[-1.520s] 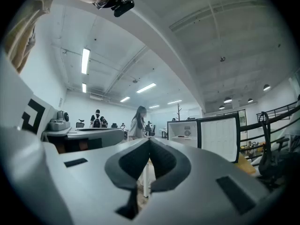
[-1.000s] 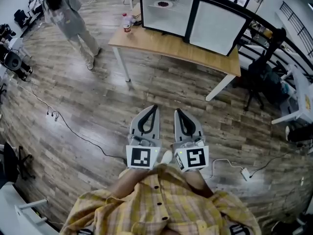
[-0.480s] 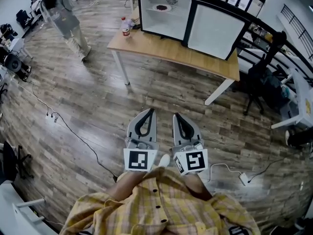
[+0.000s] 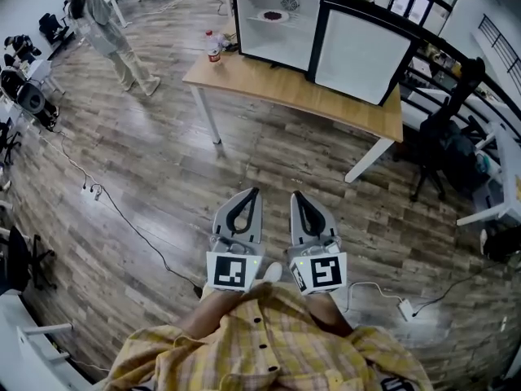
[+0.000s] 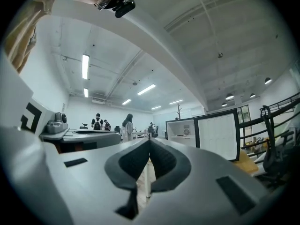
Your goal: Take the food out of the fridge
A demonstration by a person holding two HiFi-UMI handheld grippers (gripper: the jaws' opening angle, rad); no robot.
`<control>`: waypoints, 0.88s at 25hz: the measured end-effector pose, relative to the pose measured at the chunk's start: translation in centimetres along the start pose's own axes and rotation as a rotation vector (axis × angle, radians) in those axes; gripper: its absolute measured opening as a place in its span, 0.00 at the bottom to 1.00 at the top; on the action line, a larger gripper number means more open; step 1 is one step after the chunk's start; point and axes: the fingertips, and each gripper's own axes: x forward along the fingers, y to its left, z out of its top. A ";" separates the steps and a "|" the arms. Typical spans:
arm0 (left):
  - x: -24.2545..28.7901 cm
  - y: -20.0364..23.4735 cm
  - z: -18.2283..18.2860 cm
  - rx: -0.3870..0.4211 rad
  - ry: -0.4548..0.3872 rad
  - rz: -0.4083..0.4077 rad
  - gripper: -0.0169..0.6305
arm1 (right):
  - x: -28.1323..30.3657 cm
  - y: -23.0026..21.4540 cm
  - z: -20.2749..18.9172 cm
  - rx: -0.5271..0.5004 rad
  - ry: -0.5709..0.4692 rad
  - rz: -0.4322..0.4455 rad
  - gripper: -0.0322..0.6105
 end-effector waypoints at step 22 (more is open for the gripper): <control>21.1 10.6 -1.8 -0.013 -0.027 -0.003 0.04 | 20.2 -10.0 -1.1 -0.015 0.015 -0.061 0.06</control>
